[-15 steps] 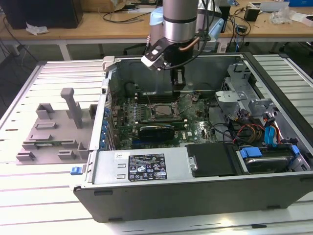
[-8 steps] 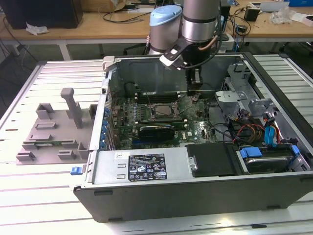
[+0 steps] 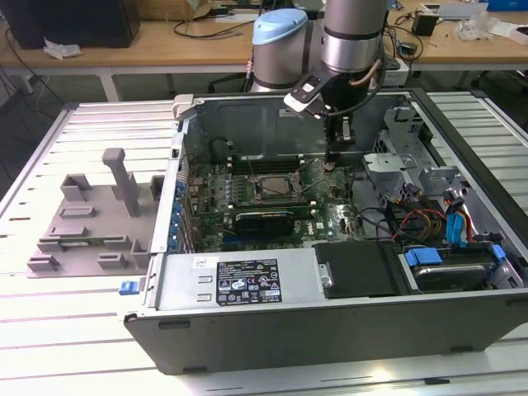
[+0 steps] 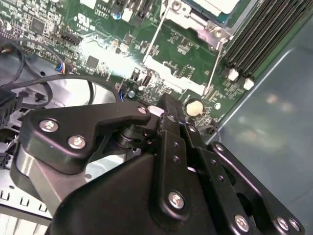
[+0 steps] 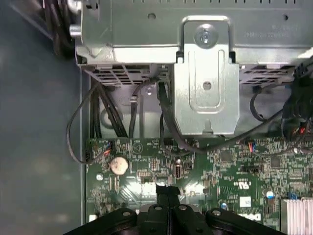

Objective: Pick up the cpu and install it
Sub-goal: 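Close the cpu cover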

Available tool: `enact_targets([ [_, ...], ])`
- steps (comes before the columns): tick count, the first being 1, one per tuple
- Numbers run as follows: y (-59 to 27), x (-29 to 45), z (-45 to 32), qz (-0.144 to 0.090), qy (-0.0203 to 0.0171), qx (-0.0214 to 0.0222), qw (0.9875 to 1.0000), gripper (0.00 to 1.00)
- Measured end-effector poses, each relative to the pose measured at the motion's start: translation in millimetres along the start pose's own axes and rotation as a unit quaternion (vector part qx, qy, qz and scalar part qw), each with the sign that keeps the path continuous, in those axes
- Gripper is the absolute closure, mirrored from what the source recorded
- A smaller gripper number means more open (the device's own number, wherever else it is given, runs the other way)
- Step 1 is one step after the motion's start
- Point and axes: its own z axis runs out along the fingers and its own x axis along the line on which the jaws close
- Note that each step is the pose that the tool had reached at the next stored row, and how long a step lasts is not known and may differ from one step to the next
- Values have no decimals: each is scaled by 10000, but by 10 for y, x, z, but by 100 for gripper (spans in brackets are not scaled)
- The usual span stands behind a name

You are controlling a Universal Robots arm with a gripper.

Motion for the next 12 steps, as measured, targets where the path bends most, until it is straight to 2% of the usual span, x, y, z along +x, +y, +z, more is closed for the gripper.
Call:
enact_targets([
  [9, 5, 2, 203, 0, 0, 0, 10000, 89],
  [12, 5, 2, 206, 0, 0, 0, 10000, 89],
])
